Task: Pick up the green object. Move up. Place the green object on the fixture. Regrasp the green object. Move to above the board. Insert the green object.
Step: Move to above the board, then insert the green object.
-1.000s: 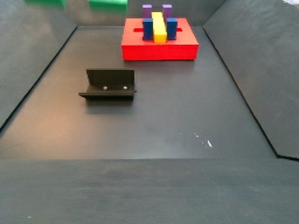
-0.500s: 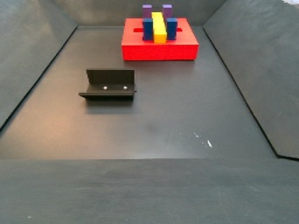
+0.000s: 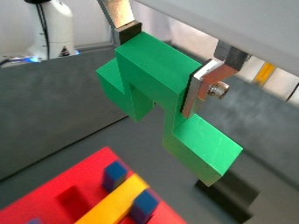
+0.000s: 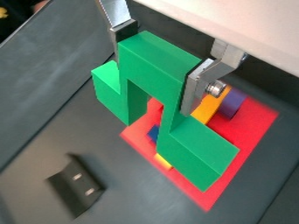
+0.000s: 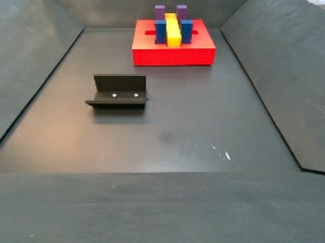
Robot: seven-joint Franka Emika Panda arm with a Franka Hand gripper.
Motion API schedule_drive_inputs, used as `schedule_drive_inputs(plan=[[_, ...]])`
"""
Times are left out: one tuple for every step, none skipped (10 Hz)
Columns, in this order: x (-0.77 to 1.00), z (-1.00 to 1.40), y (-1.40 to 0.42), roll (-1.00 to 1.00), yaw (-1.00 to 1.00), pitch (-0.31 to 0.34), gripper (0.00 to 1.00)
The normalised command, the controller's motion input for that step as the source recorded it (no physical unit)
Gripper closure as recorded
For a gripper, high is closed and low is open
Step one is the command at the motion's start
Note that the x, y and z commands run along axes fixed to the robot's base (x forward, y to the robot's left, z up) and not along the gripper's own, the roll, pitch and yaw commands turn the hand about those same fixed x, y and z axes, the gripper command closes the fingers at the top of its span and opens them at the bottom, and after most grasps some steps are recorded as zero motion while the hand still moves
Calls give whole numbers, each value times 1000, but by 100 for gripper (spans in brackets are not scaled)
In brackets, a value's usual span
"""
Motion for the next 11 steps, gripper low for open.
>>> schedule_drive_inputs(plan=[[-133,30,-106,-1000,-48,116,100],[-104,7,-38,-950,-36,87,100],[-69,8,1,-666,-17,49,100],[-47,-1,15,-451,-8,17,100],[-39,0,5,-293,-7,1,100],[0,0,0,0,0,-17,100],[131,0,0,0,-6,19,100],[131,-154,-51,-133,-291,-66,100],[251,-354,-71,-361,-343,-164,100],[309,-497,-234,-273,-280,-207,100],[460,-577,-183,-257,-114,-181,100]])
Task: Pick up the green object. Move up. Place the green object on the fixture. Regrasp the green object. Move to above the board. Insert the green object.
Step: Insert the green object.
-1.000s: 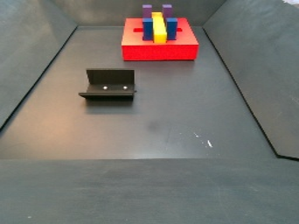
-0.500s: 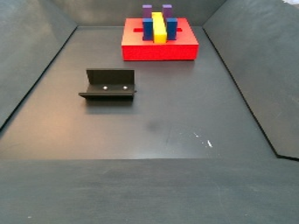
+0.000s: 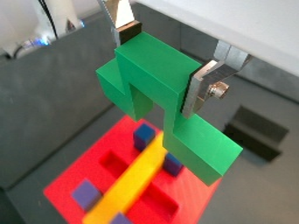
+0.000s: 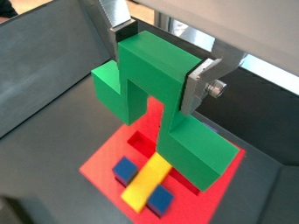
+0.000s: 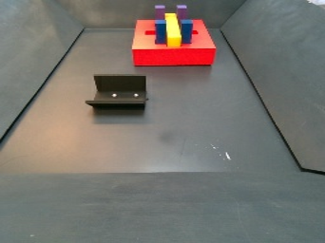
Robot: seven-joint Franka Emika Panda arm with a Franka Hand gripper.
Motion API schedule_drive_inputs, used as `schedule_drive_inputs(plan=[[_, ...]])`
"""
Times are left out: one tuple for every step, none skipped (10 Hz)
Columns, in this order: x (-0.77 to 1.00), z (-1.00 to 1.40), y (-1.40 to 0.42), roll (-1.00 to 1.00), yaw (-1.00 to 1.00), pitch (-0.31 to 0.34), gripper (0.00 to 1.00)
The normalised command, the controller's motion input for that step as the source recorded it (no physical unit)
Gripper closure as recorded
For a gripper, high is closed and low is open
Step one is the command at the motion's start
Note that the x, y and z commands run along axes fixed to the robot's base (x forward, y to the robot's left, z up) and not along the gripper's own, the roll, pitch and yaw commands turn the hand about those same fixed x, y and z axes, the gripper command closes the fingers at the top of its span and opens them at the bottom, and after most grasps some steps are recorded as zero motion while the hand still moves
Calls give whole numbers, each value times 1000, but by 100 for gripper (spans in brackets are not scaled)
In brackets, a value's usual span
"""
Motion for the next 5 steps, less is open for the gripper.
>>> schedule_drive_inputs(plan=[[343,-600,-177,-243,0,-149,100],[266,-623,-194,-221,54,-74,100],[26,-477,-140,-280,114,-111,100],[-34,-434,0,-311,183,-97,100],[-280,-389,20,-341,326,-99,100]])
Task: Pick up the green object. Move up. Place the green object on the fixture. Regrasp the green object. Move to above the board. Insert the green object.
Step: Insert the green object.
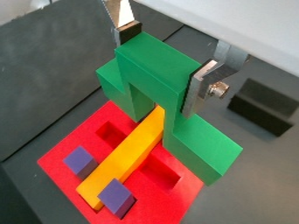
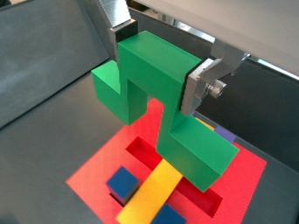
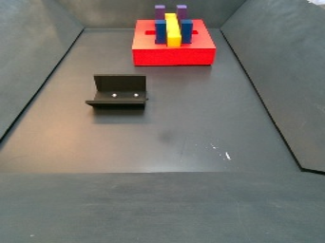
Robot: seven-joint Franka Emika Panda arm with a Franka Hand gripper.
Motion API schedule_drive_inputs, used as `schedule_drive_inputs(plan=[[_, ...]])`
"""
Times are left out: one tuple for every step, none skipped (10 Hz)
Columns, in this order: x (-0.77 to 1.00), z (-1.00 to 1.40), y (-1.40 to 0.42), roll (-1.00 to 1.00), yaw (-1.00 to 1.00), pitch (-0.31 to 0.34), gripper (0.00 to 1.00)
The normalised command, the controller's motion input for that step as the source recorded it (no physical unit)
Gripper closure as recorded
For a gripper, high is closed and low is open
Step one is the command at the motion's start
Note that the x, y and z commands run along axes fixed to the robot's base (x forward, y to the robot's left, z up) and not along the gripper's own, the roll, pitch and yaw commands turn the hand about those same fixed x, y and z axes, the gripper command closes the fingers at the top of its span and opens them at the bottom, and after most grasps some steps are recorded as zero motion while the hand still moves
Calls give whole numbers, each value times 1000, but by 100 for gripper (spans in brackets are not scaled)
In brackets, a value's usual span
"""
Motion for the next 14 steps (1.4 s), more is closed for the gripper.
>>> schedule_drive_inputs(plan=[[-326,-326,31,-373,394,-107,100],[-303,-300,17,-376,391,-129,100],[0,-500,0,-173,109,-174,100],[0,-514,-11,0,40,-121,100],[0,-669,0,0,0,-161,100],[-23,-517,0,0,54,-139,100],[-214,-226,-69,81,74,-63,100],[-306,-80,-83,176,137,-24,100],[-360,-103,-46,193,157,-54,100],[-431,-186,-43,194,231,-111,100],[-174,-260,-40,167,274,-130,100],[117,-231,-51,129,257,-89,100],[286,-160,-117,109,191,-83,100],[326,-89,-103,83,151,-80,100]])
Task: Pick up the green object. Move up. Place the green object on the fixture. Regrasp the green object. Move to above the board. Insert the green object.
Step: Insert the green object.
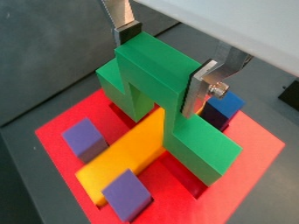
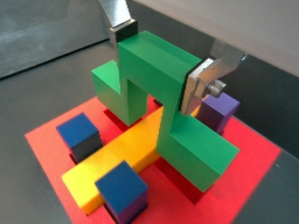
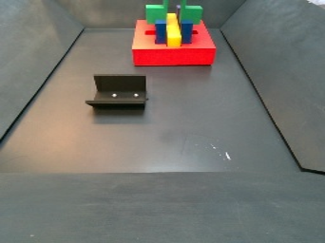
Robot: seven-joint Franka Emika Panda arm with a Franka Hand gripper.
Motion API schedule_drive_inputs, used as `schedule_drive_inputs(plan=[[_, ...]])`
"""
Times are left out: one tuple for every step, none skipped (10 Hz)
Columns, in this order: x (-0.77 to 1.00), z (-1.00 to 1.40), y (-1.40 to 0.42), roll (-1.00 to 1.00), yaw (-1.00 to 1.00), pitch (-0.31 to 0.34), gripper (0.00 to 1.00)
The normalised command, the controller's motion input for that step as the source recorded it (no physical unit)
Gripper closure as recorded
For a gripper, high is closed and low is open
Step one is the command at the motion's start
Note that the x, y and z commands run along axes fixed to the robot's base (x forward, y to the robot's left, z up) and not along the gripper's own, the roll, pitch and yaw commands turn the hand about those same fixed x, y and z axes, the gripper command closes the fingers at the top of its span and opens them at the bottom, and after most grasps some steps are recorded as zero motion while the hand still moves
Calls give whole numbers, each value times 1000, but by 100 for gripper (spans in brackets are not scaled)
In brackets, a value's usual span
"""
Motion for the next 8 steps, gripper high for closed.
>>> schedule_drive_inputs(plan=[[171,-140,-29,53,49,-107,100],[29,-174,0,31,0,-93,100],[0,-203,14,16,0,-67,100],[-40,-191,49,7,-66,-19,100],[-60,-343,0,31,-160,0,100],[0,-294,0,0,-226,0,100],[0,-203,0,0,-249,19,100],[114,-174,0,0,-260,21,100]])
